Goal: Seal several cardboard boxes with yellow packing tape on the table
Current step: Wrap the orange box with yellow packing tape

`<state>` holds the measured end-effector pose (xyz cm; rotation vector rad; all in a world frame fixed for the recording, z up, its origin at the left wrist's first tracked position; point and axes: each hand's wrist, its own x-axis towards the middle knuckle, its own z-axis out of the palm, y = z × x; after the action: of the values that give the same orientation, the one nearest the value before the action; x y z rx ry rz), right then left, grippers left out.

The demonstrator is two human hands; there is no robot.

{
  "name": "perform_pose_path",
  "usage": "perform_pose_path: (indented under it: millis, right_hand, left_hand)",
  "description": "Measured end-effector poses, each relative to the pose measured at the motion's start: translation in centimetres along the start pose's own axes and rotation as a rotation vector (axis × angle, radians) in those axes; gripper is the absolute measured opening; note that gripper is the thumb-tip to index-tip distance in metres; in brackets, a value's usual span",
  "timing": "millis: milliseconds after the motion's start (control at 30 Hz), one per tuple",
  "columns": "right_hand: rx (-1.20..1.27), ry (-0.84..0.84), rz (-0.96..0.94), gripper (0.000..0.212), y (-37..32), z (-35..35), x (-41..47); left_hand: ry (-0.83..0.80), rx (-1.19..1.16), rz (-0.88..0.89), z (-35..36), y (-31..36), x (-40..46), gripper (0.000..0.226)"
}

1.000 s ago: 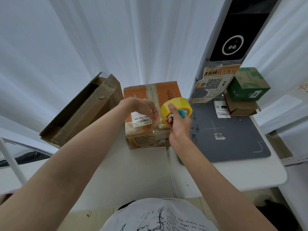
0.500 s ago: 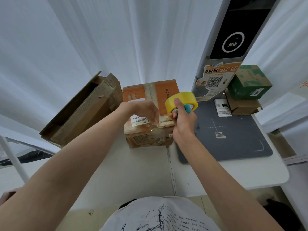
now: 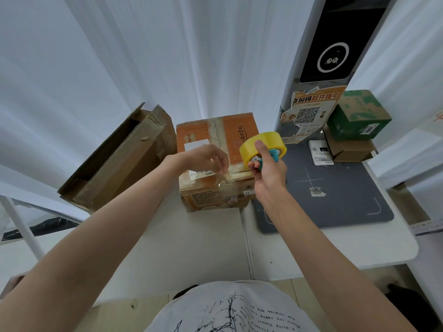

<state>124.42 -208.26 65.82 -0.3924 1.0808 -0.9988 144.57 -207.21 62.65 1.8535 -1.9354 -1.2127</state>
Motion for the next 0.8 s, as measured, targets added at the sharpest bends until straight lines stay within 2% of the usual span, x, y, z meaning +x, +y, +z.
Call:
perform_pose_path:
  millis: [100, 367, 467, 533, 733, 800]
  right_hand:
    - [0.004, -0.014, 0.010, 0.025, 0.1, 0.0, 0.0]
    - [0.041, -0.019, 0.030, 0.026, -0.1, -0.3, 0.2]
    - [0.041, -0.019, 0.037, 0.027, -0.1, -0.2, 0.2]
    - [0.032, -0.013, 0.030, 0.026, 0.0, -0.1, 0.2]
    - [0.055, 0.008, 0.026, 0.028, -0.2, 0.3, 0.4]
    - [0.053, 0.013, 0.028, 0.029, -0.2, 0.4, 0.4]
  left_hand:
    - [0.080, -0.091, 0.012, 0.1, -0.4, -0.5, 0.007]
    - [0.165, -0.017, -0.018, 2.2, -1.1, 0.4, 0.021]
    - [0.205, -0.001, -0.035, 2.4, -1.3, 0.4, 0.057]
    - [0.260, 0.017, -0.045, 2.3, -1.2, 0.2, 0.073]
    - [0.612, 0.194, -0.155, 6.8, -1.4, -2.5, 0.084]
    - [0.613, 0.216, -0.222, 9.6, -2.1, -3.0, 0.090]
